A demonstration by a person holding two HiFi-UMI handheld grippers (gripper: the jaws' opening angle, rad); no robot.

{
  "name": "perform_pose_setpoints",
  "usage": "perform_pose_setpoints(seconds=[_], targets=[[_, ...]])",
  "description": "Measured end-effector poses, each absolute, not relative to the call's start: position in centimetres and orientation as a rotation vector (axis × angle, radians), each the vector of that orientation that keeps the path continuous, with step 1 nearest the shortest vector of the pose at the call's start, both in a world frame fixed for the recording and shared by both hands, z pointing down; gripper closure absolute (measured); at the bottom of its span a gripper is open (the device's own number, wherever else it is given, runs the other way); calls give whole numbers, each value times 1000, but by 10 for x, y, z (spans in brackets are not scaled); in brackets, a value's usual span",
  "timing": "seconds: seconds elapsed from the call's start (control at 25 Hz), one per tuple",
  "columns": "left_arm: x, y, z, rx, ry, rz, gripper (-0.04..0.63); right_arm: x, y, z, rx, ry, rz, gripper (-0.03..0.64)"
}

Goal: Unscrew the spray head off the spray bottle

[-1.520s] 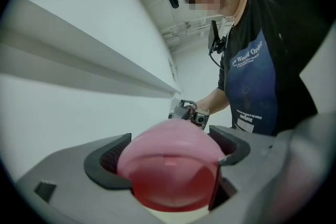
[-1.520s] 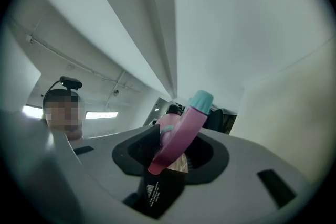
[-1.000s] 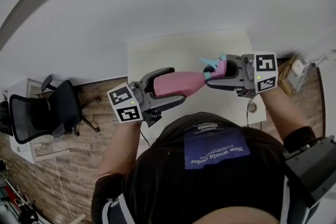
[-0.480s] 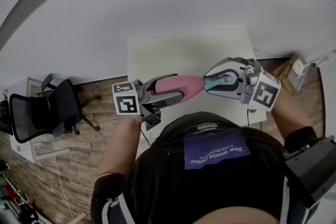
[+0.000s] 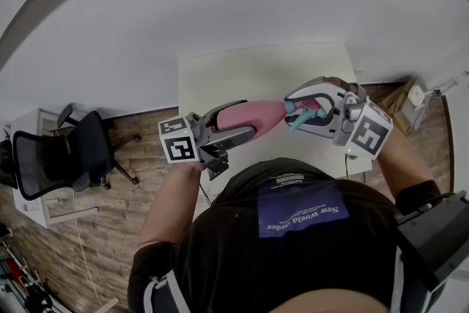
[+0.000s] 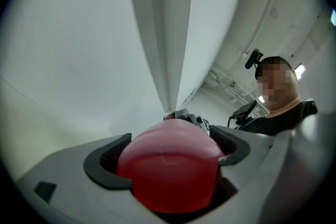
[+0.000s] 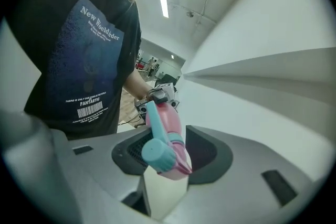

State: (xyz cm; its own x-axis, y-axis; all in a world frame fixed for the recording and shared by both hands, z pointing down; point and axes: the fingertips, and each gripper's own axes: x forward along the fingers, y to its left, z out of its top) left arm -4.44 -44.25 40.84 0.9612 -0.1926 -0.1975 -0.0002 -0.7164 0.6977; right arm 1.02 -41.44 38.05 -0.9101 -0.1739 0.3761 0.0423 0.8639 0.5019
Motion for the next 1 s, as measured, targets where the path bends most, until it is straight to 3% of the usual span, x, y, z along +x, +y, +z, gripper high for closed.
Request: perform_pose_setpoints(seconds=[0.24,0.36,0.68,1.0], targets=[[-53,-447,411,2351,-164,-390,120,20,-418,376,169,-2611,-713,395],[-57,-449,407,2378,-195,-418,120,40,-416,375,213,-2629,-657,385],[-58,-448,410,2413,-204,-383,120,83,-458,363,257,-3097,396,367],[-40,-436,414,2460,-120,-245,120,25,-437,399,-82,-2750,577,360]])
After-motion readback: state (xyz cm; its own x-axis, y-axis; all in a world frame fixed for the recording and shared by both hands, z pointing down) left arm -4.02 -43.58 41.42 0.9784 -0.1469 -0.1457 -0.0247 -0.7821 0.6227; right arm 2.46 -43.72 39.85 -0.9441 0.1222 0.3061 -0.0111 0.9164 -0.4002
